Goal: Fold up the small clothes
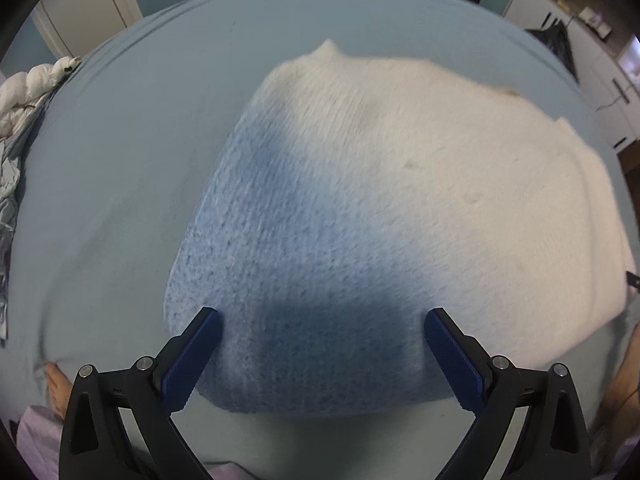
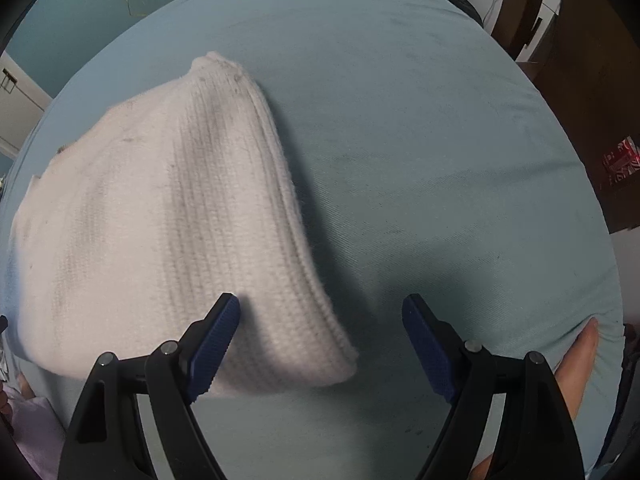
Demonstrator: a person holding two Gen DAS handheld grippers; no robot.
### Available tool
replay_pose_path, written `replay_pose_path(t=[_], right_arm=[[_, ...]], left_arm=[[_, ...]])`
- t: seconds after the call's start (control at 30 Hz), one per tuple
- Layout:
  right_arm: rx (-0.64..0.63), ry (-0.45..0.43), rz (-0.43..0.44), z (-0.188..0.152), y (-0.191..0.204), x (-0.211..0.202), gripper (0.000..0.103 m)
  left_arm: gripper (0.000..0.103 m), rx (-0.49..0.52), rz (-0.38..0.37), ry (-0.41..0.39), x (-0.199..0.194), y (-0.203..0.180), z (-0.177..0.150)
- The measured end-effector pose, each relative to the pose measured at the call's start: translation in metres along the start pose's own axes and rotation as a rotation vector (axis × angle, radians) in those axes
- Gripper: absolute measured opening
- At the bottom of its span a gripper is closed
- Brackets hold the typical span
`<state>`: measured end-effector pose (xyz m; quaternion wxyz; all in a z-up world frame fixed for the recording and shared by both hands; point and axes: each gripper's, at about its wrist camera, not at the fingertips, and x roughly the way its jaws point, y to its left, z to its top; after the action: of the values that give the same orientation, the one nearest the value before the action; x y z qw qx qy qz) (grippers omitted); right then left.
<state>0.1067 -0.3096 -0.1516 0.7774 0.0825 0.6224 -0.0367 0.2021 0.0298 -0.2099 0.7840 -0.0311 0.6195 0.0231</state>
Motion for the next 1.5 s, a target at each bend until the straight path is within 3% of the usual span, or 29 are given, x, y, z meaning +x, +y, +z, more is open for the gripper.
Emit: replay_pose_path(t=[0.23,0.27,0.3,0.33,0.37,0.4,0.47,0.53,0.63,0.67,0.73,0.77,0.83,0.9,1.0,1.13,1.3,1.43,1.47,1.5], right_arm=[[0.052,0.102,0.157,0.003,-0.010,0.036,0.078],[0.063,0.110,0.186,0.004,-0.012,0.039,0.059],[0.066,0.114,0.230,0.006,-0.013,0.040,0.033],[0.066,0.108,0.275,0.008,-0.012,0.038,0.026],[0.050,0.067,0.260,0.010,-0.009,0.030,0.012],[0.018,0.021,0.226,0.012,-0.004,0.022,0.010],[-0.014,-0.071,0.178,0.012,0.001,0.002,0.009],[-0.003,-0.153,0.184,0.015,-0.006,-0.016,0.009],[0.050,-0.028,0.180,0.020,-0.026,0.020,0.011],[0.060,0.031,0.182,0.016,-0.028,0.037,0.017],[0.106,0.044,0.179,0.017,-0.033,0.044,0.043],[0.163,0.030,0.181,0.022,-0.040,0.040,0.062],[0.283,-0.053,0.239,0.034,-0.054,0.024,0.070],[0.353,-0.130,0.267,0.052,-0.061,0.013,0.092],[0.258,-0.091,0.241,0.100,-0.031,0.022,0.092],[0.116,0.000,0.209,0.163,0.040,0.053,0.092],[0.078,-0.006,0.141,0.232,0.104,0.099,0.092],[0.052,0.013,0.096,0.265,0.130,0.135,0.091],[0.032,0.008,0.091,0.270,0.137,0.142,0.082],[0.012,-0.014,0.084,0.271,0.140,0.143,0.046]], left_arm=[[0.103,0.009,0.005,0.034,0.017,0.001,-0.004],[0.103,0.011,0.006,0.034,0.018,0.001,-0.004],[0.103,0.010,0.006,0.033,0.018,0.002,-0.004],[0.103,0.009,0.007,0.032,0.018,0.003,-0.004],[0.103,0.008,0.009,0.027,0.016,0.003,-0.003],[0.103,0.008,0.014,0.018,0.014,0.002,-0.003],[0.103,0.015,0.023,0.005,0.011,0.000,-0.003],[0.103,0.025,0.028,0.009,0.011,0.000,-0.004],[0.103,0.026,0.029,0.023,0.015,0.001,-0.005],[0.103,0.027,0.031,0.022,0.015,0.000,-0.005],[0.103,0.026,0.030,0.021,0.015,-0.001,-0.006],[0.103,0.026,0.030,0.021,0.015,-0.002,-0.006],[0.103,0.026,0.032,0.020,0.016,-0.003,-0.007],[0.103,0.028,0.038,0.020,0.019,-0.003,-0.005],[0.103,0.030,0.040,0.017,0.020,-0.006,-0.006],[0.103,0.026,0.027,0.022,0.020,-0.005,-0.008],[0.103,0.034,0.010,0.018,0.019,0.002,-0.009],[0.103,0.035,-0.022,0.007,0.021,0.010,-0.012],[0.103,0.032,-0.030,0.005,0.021,0.012,-0.013],[0.103,0.028,-0.041,0.000,0.021,0.014,-0.013]])
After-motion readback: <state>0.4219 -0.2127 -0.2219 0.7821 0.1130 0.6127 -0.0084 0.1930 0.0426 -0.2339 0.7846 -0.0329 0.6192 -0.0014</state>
